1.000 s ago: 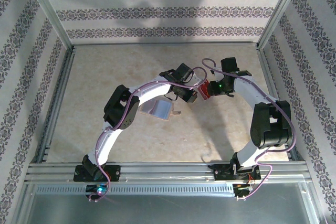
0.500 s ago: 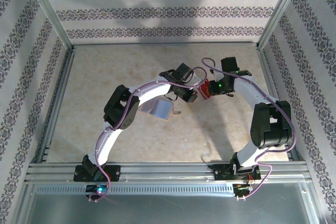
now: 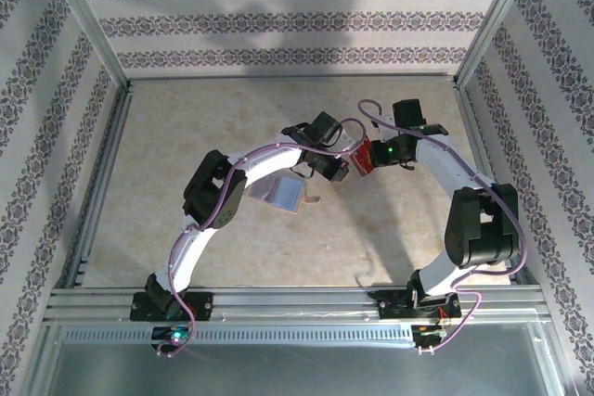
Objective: Put the credit cards into the card holder
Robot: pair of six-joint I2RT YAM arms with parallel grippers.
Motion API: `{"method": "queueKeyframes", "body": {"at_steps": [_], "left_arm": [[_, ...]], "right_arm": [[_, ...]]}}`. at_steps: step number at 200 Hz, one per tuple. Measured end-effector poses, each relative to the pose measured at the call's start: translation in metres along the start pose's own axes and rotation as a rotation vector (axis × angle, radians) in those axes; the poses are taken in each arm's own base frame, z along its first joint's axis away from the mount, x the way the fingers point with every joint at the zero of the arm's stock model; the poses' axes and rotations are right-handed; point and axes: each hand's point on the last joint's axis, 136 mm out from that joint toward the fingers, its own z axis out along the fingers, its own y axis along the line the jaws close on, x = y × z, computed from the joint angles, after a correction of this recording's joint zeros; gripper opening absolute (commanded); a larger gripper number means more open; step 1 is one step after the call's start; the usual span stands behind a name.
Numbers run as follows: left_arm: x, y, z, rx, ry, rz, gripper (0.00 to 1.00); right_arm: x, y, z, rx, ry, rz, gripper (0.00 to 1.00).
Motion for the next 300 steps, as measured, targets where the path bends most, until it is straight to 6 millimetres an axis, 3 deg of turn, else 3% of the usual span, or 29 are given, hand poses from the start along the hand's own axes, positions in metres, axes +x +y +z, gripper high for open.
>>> {"method": "queueKeyframes", "body": {"at_steps": [51,116,147,186,211,248,269,300], "left_arm": [[0.0,0.0,0.0,0.003,-0.001,-0.003,0.04],[0.0,-0.004,-0.015,-0.007,0.008,-0.04,0.13],[-0.006,-0.021,-0.051,-0.005,-0.028,-0.024,0.14],[-0.015,-0.036,-0.12,-0.015,-0.098,0.045,0.14],[0.002,-0.013,-0.16,-0.049,-0.106,0.019,0.13],[0.062,0.059,-0.201,-0.142,-0.072,-0.14,0.01],[0.088,0.081,-0.206,-0.171,-0.042,-0.181,0.0],[0.107,0.092,-0.198,-0.172,0.001,-0.194,0.0]], "right_arm": [[-0.01,0.008,-0.015,-0.051,-0.057,0.013,0.02],[-0.018,0.029,-0.073,-0.121,-0.246,0.11,0.0],[-0.01,0.042,-0.093,-0.186,-0.323,0.194,0.01],[0.011,0.059,-0.09,-0.296,-0.352,0.346,0.0],[0.024,0.082,-0.081,-0.366,-0.328,0.399,0.0],[0.04,0.129,-0.065,-0.471,-0.283,0.412,0.0],[0.049,0.154,-0.054,-0.508,-0.261,0.417,0.0],[0.059,0.184,-0.034,-0.532,-0.239,0.42,0.0]]}}
